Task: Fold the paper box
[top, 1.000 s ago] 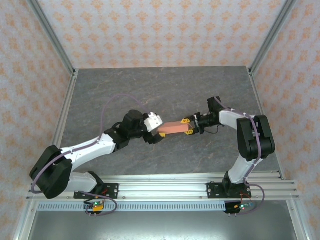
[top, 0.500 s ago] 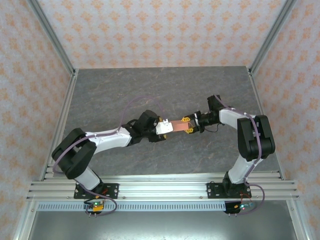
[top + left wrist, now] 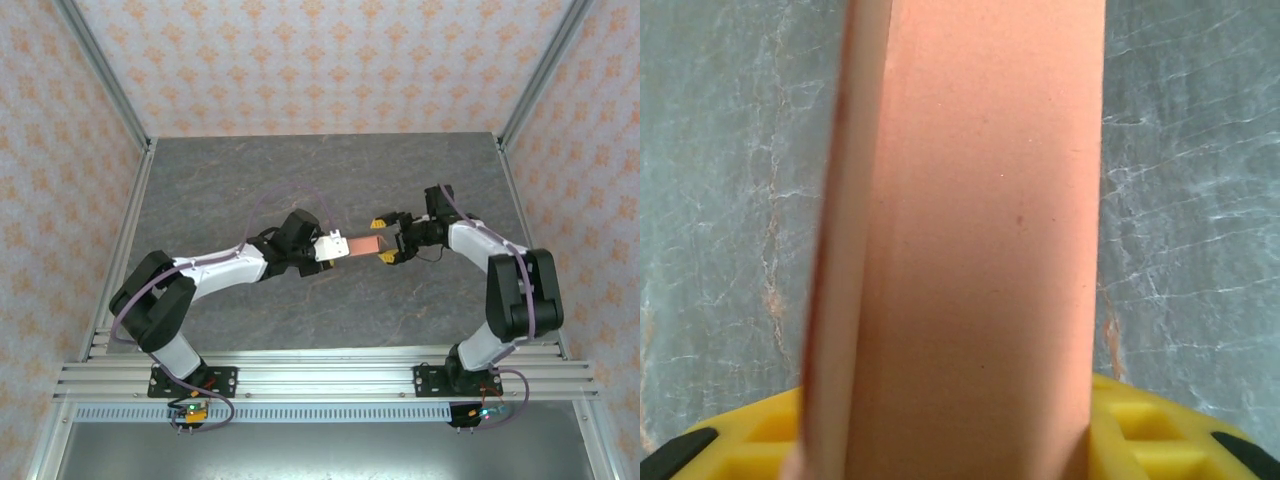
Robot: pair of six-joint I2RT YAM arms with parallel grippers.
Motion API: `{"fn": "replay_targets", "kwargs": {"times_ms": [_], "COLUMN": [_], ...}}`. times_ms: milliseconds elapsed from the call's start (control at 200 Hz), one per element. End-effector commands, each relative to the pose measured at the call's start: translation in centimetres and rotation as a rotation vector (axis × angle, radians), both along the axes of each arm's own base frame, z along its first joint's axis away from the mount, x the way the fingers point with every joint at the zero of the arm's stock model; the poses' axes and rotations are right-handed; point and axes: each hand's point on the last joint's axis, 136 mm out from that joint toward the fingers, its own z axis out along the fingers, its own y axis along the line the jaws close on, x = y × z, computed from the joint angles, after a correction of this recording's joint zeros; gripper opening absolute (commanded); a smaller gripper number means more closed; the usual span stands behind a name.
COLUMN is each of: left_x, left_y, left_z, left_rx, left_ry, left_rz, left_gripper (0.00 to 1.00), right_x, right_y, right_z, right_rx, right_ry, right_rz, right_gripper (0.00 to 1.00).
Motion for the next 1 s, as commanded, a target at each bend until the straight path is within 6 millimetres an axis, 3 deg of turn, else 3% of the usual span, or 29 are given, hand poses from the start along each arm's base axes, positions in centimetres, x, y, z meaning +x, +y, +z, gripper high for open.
{"fn": "replay_targets", "kwargs": {"times_ms": [0,80,195,315,455,581,741,996], "left_x": [-1.2,-1.7,-1.5,-1.3,-1.2,-0.9,-0.3,0.9], "left_y": [-0.3,-0.3,-0.2,0.7,0.5,-0.1,-0.6,-0.7], "left_z": [0.9,0.8,1.4,0.5,-0.1,-0.1,0.0,0.6], "left_rx": [-0.052,-0.056,-0.074,0.016,0.043,0.027,0.019,0.013], "left_ry": [0.139,0.192,0.238,0.289,0.327,0.358,0.346,0.282], "left_rz": [-0.031,-0.059,-0.067,-0.123,-0.147,-0.143,-0.144,-0.128], "left_gripper": [0.35,0.34,0.37,0.38,0.39,0.45,0.47,0.46], "right_x": [0.0,0.0,0.2,-0.4,-0.7,-1.2,-1.5,-0.3], "right_y": [-1.5,-3.7,-6.8,-8.0,-5.8,-3.4,-1.6,-0.5], "right_z": [2.0,2.6,4.9,7.0,7.5,6.3,4.6,4.1], "right_rx": [-0.101,-0.277,-0.55,-0.803,-0.873,-0.826,-0.778,-0.731], "right_ry": [-0.106,-0.252,-0.617,-0.949,-1.099,-1.094,-1.103,-1.038], "right_rz": [-0.002,0.006,0.027,0.158,0.37,0.523,0.643,0.665], "right_gripper": [0.73,0.71,0.65,0.5,0.53,0.53,0.48,0.22]}}
